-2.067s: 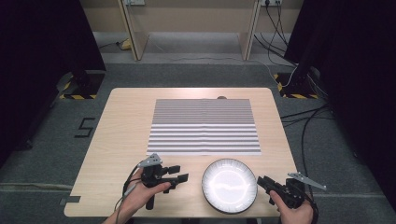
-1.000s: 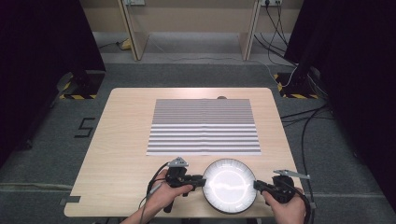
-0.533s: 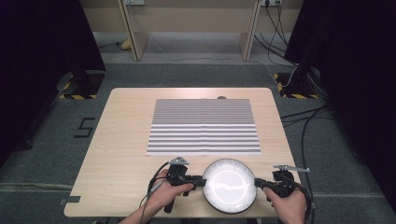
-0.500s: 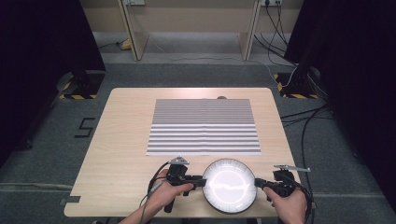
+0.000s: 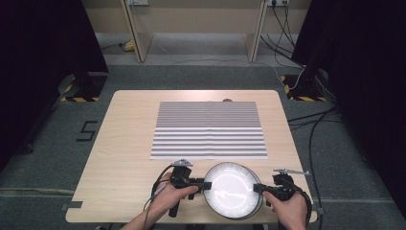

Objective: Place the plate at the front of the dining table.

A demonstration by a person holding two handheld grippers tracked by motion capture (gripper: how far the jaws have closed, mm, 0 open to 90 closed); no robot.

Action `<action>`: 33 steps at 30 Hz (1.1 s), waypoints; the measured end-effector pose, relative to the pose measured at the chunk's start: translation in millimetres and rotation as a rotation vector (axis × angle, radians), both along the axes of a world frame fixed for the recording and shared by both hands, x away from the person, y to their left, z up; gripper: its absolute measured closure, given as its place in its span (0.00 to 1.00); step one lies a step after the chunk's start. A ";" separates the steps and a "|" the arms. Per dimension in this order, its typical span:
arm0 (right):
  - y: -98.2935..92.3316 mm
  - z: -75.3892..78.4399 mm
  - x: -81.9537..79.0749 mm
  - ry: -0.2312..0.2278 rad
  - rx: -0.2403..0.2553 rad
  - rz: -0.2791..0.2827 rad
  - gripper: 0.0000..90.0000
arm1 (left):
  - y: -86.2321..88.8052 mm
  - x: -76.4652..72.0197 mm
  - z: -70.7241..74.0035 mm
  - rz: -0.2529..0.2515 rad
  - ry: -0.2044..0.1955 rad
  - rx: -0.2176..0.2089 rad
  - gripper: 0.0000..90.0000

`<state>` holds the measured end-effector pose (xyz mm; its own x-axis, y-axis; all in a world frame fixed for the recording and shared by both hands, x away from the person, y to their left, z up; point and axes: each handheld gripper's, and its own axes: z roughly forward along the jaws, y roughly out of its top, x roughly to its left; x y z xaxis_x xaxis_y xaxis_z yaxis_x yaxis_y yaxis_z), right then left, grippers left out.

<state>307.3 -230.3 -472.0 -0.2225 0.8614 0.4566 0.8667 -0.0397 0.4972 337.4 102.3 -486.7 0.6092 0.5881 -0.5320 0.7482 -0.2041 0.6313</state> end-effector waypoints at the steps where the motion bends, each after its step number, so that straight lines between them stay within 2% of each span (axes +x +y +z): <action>1: -2.6 -0.5 0.6 0.006 0.024 -0.009 0.87 | 0.0 -0.4 0.0 -0.002 -0.001 0.000 0.71; 4: -4.3 -2.3 -0.8 0.004 0.050 -0.016 0.84 | 0.6 -0.8 2.0 -0.002 -0.004 0.007 0.72; 6: -2.7 -1.7 -2.3 0.005 0.042 -0.009 0.81 | 1.3 -2.1 4.4 -0.004 -0.021 0.022 0.73; 10: -1.0 -0.3 -3.6 0.009 0.031 0.006 0.78 | 4.0 -5.3 6.9 -0.008 -0.028 0.021 0.73; 19: -1.6 0.7 -1.8 0.020 0.042 0.034 0.74 | 3.0 -9.0 4.7 -0.019 -0.013 0.020 0.67; 23: -5.8 -1.1 0.8 0.025 0.080 0.037 0.74 | 1.7 -8.6 4.1 -0.018 -0.028 0.028 0.68; 25: -9.0 -2.6 2.2 0.033 0.117 0.028 0.74 | 1.7 -8.1 2.8 -0.015 -0.021 0.019 0.69; 28: -9.6 -3.0 2.5 0.032 0.120 0.027 0.75 | 2.6 -6.5 0.0 -0.012 -0.001 -0.007 0.70; 33: -12.9 -5.1 3.4 0.035 0.139 0.019 0.79 | -0.4 -6.2 0.1 -0.014 -0.019 0.010 0.72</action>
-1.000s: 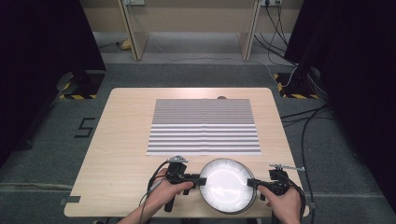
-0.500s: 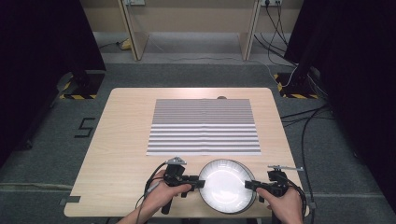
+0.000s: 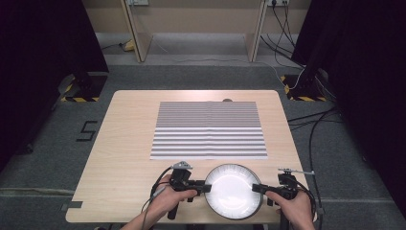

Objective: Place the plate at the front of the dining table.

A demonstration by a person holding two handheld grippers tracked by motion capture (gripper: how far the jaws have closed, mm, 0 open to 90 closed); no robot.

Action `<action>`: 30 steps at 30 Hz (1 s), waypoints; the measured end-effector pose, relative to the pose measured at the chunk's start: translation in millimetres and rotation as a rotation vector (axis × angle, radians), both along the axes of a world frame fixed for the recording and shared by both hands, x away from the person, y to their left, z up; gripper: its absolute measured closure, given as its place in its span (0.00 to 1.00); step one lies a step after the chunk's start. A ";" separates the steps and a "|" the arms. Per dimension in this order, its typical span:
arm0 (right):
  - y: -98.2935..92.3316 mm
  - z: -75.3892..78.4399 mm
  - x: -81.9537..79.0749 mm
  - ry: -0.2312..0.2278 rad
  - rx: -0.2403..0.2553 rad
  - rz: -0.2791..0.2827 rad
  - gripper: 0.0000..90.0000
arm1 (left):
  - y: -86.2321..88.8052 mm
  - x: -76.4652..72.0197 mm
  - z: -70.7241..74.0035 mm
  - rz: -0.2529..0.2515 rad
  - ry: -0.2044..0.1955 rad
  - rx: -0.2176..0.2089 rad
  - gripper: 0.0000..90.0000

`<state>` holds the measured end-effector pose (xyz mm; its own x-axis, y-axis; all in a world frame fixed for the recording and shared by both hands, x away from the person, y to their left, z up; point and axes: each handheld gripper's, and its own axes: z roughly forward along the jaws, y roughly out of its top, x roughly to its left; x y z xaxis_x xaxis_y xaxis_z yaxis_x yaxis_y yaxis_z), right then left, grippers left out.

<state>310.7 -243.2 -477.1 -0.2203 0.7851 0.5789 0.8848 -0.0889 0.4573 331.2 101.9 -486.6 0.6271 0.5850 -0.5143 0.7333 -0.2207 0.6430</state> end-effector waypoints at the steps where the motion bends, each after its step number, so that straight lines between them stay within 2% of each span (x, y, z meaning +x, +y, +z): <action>1: -1.0 -0.3 0.2 0.005 0.008 0.000 0.79 | -0.4 0.2 -0.5 0.001 0.000 -0.001 0.73; 4: -2.2 -0.8 0.6 0.017 0.030 -0.008 0.79 | -1.1 1.2 -2.7 0.005 0.008 -0.008 0.74; 11: -10.7 -6.9 2.0 0.027 0.125 -0.024 0.79 | -0.1 2.1 -4.7 -0.001 0.009 -0.022 0.75; 13: -11.9 -7.9 1.5 0.026 0.135 -0.026 0.79 | 0.2 1.9 -4.6 0.000 0.012 -0.025 0.75; 15: -13.1 -7.6 1.6 0.049 0.153 -0.029 0.78 | 1.2 2.5 -4.2 -0.002 0.024 -0.029 0.75; 17: -13.9 -7.2 2.1 0.067 0.170 -0.034 0.76 | 1.5 1.8 -3.2 -0.005 0.019 -0.026 0.75; 19: -12.0 -4.4 1.1 0.070 0.145 -0.026 0.74 | 1.6 0.7 -2.5 -0.012 0.024 -0.022 0.74; 21: -10.0 -2.5 -0.3 0.079 0.132 -0.024 0.73 | 2.6 -1.1 -1.8 -0.020 0.036 -0.012 0.68; 27: -13.4 -1.4 -3.8 0.117 0.169 -0.042 0.73 | 7.1 -5.1 2.4 -0.039 0.080 -0.018 0.65; 30: -14.0 -0.4 -6.2 0.123 0.166 -0.044 0.73 | 6.2 -5.6 3.1 -0.042 0.101 -0.012 0.64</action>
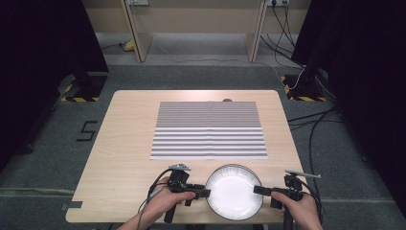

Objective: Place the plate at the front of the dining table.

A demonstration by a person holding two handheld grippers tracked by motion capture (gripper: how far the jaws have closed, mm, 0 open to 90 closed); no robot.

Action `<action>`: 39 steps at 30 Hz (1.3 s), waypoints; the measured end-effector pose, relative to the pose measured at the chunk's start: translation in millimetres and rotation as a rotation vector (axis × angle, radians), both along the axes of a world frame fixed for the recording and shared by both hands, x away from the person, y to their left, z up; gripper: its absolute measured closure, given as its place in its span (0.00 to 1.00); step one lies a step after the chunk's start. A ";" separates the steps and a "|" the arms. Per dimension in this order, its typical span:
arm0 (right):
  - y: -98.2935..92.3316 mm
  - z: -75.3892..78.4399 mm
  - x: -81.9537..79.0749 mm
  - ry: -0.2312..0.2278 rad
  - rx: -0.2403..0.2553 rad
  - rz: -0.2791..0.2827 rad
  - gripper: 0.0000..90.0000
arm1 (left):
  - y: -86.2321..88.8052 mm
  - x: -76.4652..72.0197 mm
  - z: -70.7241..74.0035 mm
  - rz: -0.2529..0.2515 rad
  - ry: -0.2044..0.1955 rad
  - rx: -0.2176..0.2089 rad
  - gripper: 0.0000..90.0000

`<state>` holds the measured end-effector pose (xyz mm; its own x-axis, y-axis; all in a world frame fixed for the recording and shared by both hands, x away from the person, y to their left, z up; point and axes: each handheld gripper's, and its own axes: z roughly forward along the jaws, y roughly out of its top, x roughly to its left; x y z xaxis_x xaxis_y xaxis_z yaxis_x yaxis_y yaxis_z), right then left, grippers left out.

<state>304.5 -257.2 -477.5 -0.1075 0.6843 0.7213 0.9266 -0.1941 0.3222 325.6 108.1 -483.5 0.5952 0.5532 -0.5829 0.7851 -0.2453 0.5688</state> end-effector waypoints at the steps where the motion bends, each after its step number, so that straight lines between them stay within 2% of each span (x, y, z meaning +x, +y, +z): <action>1: 0.0 0.5 -0.5 0.009 0.003 -0.006 0.73 | -0.8 -0.2 0.7 -0.005 0.006 0.004 0.64; 3: 0.8 0.6 -1.4 0.021 0.009 -0.021 0.73 | -3.1 -1.1 2.1 -0.020 0.014 0.009 0.67; 5: 1.8 -0.9 -1.7 0.026 0.000 -0.026 0.77 | -4.4 -0.7 2.3 -0.016 0.032 0.016 0.66; 6: 2.4 -3.3 -2.4 0.021 -0.009 -0.030 0.82 | -4.4 -0.2 2.1 -0.018 0.038 0.013 0.67; 8: 2.2 -3.6 -2.5 0.022 -0.008 -0.036 0.83 | -4.2 0.3 1.7 -0.013 0.048 0.010 0.67; 9: -0.5 -6.1 -3.1 0.028 0.013 -0.039 0.86 | -3.9 1.0 0.1 -0.007 0.069 -0.005 0.68; 12: -2.7 -8.8 -4.2 0.023 0.032 -0.041 0.89 | -5.0 1.5 -0.2 -0.008 0.076 -0.005 0.69; 14: -1.9 -7.8 -4.1 0.015 0.018 -0.027 0.89 | -7.7 3.5 3.3 -0.017 0.053 0.029 0.70; 17: 0.1 -5.9 -2.4 -0.025 -0.028 0.010 0.90 | -7.4 7.4 3.5 -0.003 0.050 0.027 0.72; 18: 0.1 -5.9 -2.4 -0.025 -0.028 0.010 0.90 | -7.4 7.4 3.5 -0.003 0.050 0.027 0.74; 20: 2.5 -4.3 0.0 -0.090 -0.054 0.024 0.91 | -6.8 9.9 2.5 0.009 0.050 0.015 0.76; 21: 3.3 -3.7 1.1 -0.110 -0.060 0.020 0.92 | -7.0 11.3 2.3 0.014 0.037 0.015 0.76; 22: 3.3 -3.7 1.1 -0.110 -0.060 0.020 0.92 | -7.0 11.3 2.3 0.014 0.037 0.015 0.77; 23: 4.5 -2.5 3.5 -0.146 -0.068 0.021 0.92 | -7.2 12.6 2.8 0.014 0.027 0.018 0.78; 25: 5.9 0.0 4.9 -0.184 -0.084 0.024 0.93 | -7.3 13.3 3.1 0.017 0.008 0.021 0.79; 26: 5.9 0.0 4.9 -0.184 -0.084 0.024 0.93 | -7.3 13.3 3.1 0.017 0.008 0.021 0.80; 27: 6.5 1.3 5.0 -0.195 -0.086 0.023 0.93 | -7.8 13.7 3.2 0.022 -0.014 0.022 0.80; 28: 7.4 3.8 5.5 -0.224 -0.099 0.029 0.94 | -8.3 14.0 3.1 0.028 -0.033 0.027 0.81; 29: 8.9 7.0 5.5 -0.259 -0.121 0.036 0.94 | -9.3 14.5 2.5 0.033 -0.069 0.036 0.83; 31: 10.4 8.2 5.1 -0.274 -0.138 0.035 0.94 | -10.4 14.9 1.5 0.041 -0.097 0.040 0.84; 32: 10.8 8.0 4.8 -0.287 -0.146 0.031 0.94 | -10.4 14.9 1.5 0.041 -0.097 0.040 0.84; 33: 10.9 7.7 4.5 -0.296 -0.149 0.028 0.94 | -11.2 14.6 1.3 0.038 -0.134 0.047 0.84; 39: 12.8 8.2 1.9 -0.349 -0.162 0.021 0.94 | -10.7 16.1 1.4 0.053 -0.179 0.043 0.85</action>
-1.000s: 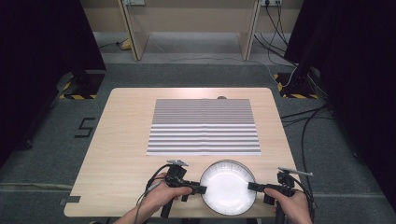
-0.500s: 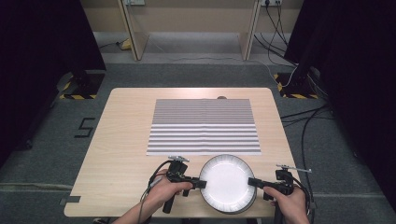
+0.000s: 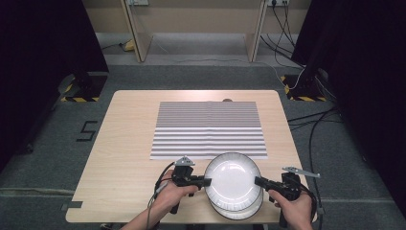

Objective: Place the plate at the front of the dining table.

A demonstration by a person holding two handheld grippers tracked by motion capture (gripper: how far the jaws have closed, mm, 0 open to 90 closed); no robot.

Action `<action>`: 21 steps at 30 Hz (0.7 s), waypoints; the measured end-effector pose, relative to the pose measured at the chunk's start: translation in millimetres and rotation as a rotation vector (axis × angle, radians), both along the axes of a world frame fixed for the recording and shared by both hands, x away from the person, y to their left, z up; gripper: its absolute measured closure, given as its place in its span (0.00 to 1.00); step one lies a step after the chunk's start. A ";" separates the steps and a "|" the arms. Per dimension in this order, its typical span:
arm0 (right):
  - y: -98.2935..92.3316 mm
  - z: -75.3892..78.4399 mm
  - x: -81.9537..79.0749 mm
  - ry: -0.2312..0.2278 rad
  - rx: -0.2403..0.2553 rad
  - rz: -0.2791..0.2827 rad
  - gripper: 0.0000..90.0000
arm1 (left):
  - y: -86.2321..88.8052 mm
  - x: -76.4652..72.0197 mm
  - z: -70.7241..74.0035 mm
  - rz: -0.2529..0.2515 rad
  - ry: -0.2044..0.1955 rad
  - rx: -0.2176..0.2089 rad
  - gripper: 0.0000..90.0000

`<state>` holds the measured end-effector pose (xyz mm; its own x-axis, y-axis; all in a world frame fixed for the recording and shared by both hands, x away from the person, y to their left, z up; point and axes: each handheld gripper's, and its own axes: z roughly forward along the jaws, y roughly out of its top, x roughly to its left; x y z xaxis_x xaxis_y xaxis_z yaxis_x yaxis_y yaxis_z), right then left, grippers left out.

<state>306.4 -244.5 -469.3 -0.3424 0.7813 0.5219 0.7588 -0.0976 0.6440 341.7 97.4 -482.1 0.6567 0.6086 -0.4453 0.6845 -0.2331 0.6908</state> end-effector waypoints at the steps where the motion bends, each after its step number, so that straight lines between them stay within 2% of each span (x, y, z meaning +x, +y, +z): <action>1: 0.1 0.0 0.0 -0.002 0.000 0.000 0.94 | 0.0 0.0 0.0 0.000 0.000 0.000 0.85; 7: 2.7 0.6 -0.2 -0.028 -0.010 -0.013 0.94 | 0.4 -0.4 -0.1 0.019 -0.038 -0.004 0.86; 8: 3.6 1.2 -0.2 -0.039 -0.011 -0.017 0.94 | 0.7 -0.1 0.3 0.018 -0.063 0.003 0.86; 11: 4.9 2.3 -0.1 -0.058 -0.017 -0.017 0.94 | 1.2 0.4 0.2 0.027 -0.080 -0.001 0.87; 12: 5.8 2.8 -0.3 -0.060 -0.019 -0.021 0.94 | 1.7 0.7 -0.6 0.049 -0.083 -0.019 0.87; 15: 8.3 2.7 -1.2 -0.090 -0.029 -0.038 0.94 | 1.7 0.6 -1.5 0.070 -0.101 -0.029 0.88; 17: 9.5 1.7 -2.6 -0.118 -0.027 -0.049 0.94 | 2.6 0.7 -4.2 0.104 -0.129 -0.068 0.89; 19: 10.1 0.8 -3.6 -0.146 -0.029 -0.054 0.94 | 3.3 0.9 -5.8 0.109 -0.154 -0.080 0.90; 21: 10.7 0.2 -4.8 -0.172 -0.031 -0.053 0.94 | 4.6 3.1 -7.4 0.093 -0.157 -0.093 0.90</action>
